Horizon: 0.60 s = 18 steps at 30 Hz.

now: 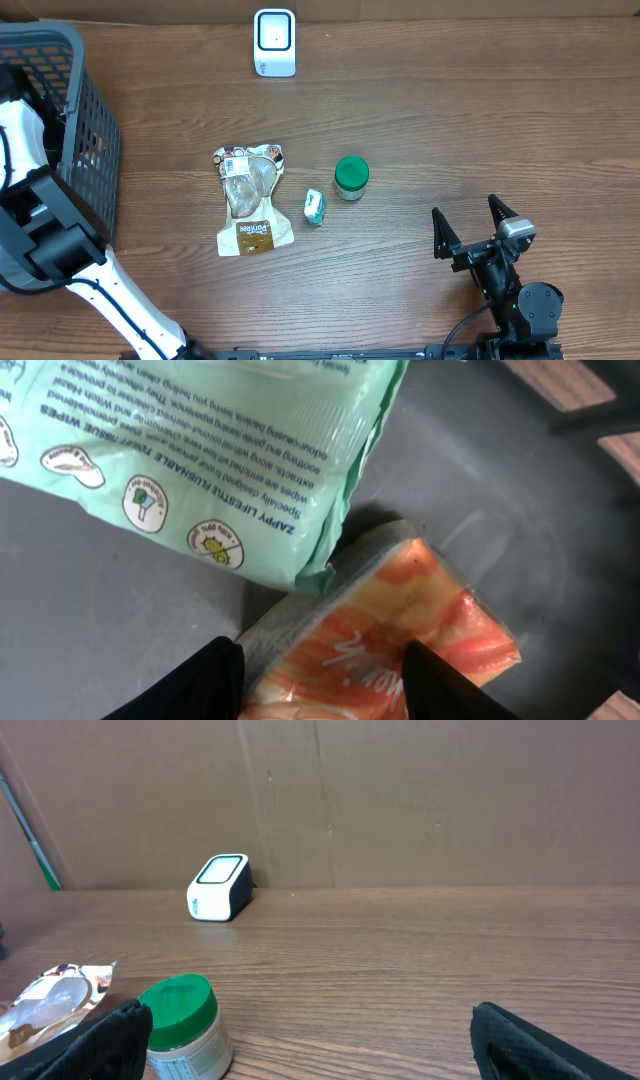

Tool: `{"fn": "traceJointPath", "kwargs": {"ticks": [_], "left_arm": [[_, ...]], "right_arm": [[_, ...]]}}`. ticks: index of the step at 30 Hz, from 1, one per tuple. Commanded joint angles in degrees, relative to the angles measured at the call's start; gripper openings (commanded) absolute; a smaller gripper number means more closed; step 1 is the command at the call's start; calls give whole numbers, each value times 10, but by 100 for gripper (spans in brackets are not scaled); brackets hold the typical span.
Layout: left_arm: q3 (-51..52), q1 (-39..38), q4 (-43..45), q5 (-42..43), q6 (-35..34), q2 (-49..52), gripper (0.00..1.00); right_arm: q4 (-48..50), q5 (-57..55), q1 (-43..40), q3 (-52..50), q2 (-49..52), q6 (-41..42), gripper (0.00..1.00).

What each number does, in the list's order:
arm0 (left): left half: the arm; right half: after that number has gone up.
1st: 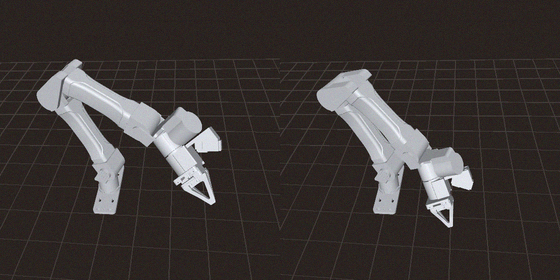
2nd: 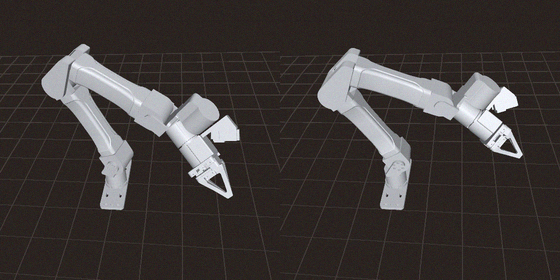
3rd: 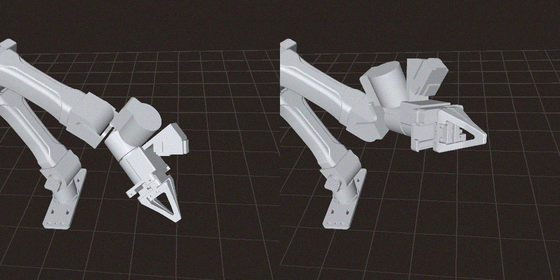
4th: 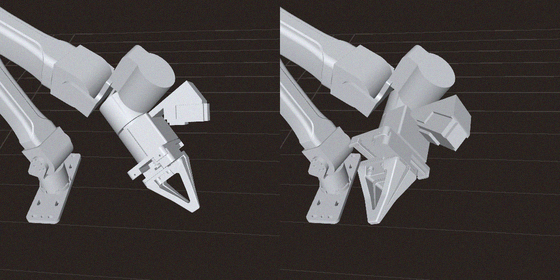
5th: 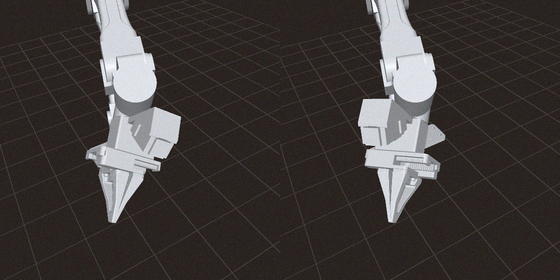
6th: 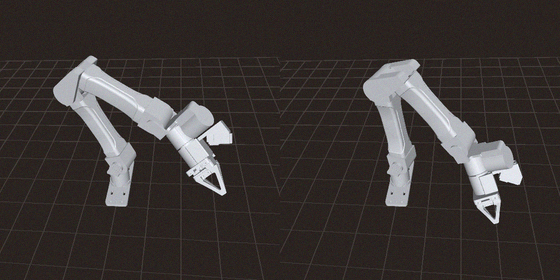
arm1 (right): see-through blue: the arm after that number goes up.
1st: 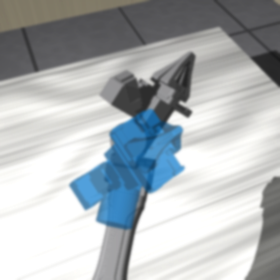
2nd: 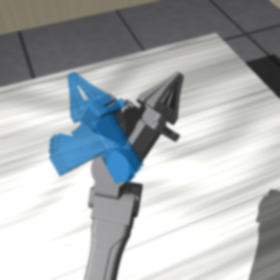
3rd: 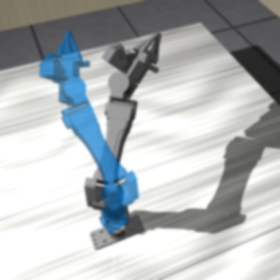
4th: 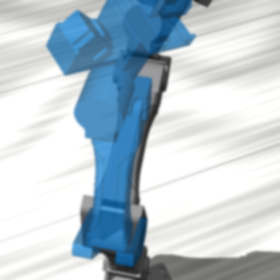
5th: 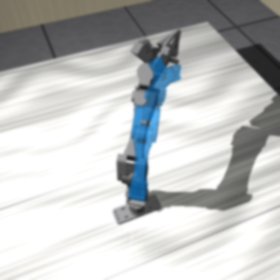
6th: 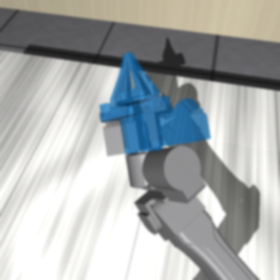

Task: Scan the item barcode
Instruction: 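Reach the left gripper into the basket and grasp the orange tissue pack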

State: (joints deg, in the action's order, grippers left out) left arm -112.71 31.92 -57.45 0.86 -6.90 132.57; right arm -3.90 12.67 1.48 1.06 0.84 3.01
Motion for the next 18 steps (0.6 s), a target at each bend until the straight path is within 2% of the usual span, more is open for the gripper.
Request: {"fn": "traceJointPath", "kwargs": {"ticks": [1,4,6,11,13,18], "left_arm": [[36,1,15,-9,11,18,54],[50,1,30,-9,11,18,52],[62,1,39,-9,11,18,48],[74,2,38,-11,12,18,20],[74,1,33,-10,11,18,6],[60,2,-1,-10,3,16,4]], "right_arm": [[3,1,-3,-6,-7,2,100],[3,1,-3,-6,-7,2,100],[3,1,-3,-6,-7,2,100],[3,1,-3,-6,-7,2,100],[3,1,-3,-6,-7,2,100],[3,1,-3,-6,-7,2,100]]}}
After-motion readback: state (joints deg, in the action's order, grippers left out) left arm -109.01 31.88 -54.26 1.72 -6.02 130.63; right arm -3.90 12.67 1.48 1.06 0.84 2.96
